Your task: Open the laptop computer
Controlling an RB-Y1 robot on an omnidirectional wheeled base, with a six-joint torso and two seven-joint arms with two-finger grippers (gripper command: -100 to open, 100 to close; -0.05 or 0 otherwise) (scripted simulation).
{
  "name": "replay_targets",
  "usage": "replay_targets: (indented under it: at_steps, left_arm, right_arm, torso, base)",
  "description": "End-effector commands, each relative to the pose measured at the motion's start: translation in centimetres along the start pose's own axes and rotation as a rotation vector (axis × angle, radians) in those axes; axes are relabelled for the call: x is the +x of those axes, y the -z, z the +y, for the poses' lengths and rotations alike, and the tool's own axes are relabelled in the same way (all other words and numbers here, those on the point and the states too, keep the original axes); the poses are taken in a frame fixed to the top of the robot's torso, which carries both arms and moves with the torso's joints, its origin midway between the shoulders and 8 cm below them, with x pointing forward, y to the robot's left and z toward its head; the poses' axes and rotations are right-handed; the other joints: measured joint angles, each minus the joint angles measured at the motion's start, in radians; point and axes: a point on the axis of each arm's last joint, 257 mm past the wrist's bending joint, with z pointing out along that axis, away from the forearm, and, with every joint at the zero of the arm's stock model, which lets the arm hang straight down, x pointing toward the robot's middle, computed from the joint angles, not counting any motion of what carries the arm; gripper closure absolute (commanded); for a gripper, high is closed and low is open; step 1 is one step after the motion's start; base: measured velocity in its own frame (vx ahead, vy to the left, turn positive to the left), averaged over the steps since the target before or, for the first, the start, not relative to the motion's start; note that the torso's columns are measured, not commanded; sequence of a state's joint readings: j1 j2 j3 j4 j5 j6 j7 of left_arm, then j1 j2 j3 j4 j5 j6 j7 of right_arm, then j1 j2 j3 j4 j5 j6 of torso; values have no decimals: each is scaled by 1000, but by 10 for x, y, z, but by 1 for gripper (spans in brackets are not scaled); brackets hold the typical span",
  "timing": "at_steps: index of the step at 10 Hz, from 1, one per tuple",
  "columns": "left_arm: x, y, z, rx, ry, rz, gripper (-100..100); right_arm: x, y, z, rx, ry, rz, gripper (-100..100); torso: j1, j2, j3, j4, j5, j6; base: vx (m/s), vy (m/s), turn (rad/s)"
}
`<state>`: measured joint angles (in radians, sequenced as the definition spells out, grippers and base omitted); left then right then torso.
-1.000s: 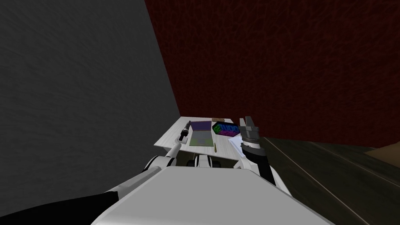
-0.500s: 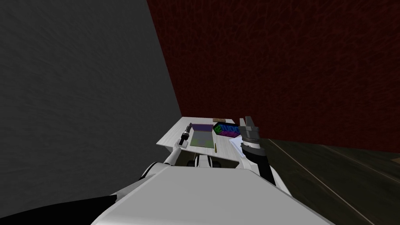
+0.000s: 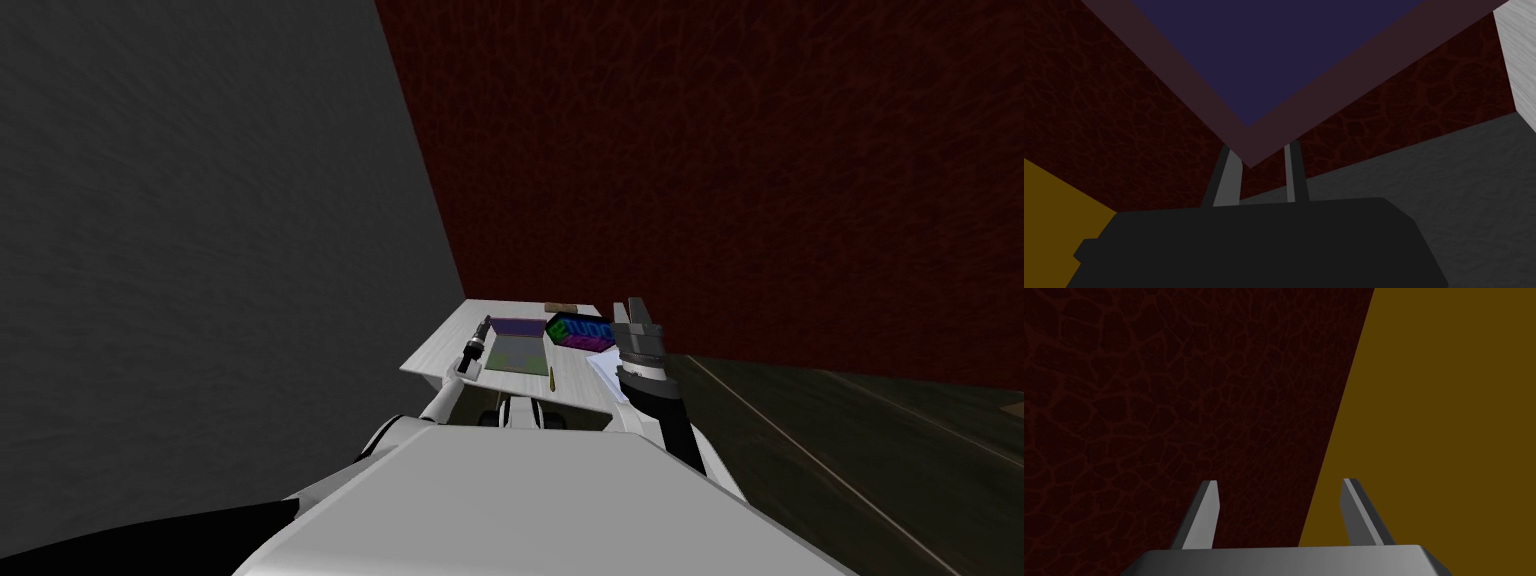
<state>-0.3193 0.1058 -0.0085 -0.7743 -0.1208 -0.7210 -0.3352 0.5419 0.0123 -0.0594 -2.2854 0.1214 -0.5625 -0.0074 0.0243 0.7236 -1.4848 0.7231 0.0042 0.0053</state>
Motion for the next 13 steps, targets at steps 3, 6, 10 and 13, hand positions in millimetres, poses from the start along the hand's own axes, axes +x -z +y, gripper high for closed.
replay_targets:
  at_steps: [3,6,10,13]
  left_arm:
    - [2,20,-2,27,14,-26,100]
    - [3,30,-3,40,21,-39,100]
    - [3,30,-3,40,21,-39,100]
    - [3,30,-3,40,21,-39,100]
  right_arm:
    - [0,0,0,0,0,0,0]
    - [0,0,0,0,0,0,0]
    - [0,0,0,0,0,0,0]
    - [0,0,0,0,0,0,0]
  torso:
    - [-13,3,2,3,-1,-2]
    - [-18,3,4,8,-2,-4]
    - [-17,3,4,7,-2,-3]
    - [-18,4,4,7,-2,-4]
  base:
    - [-2,-9,-25]
    - [0,-2,7]
    - [1,2,-6]
    - [0,-2,3]
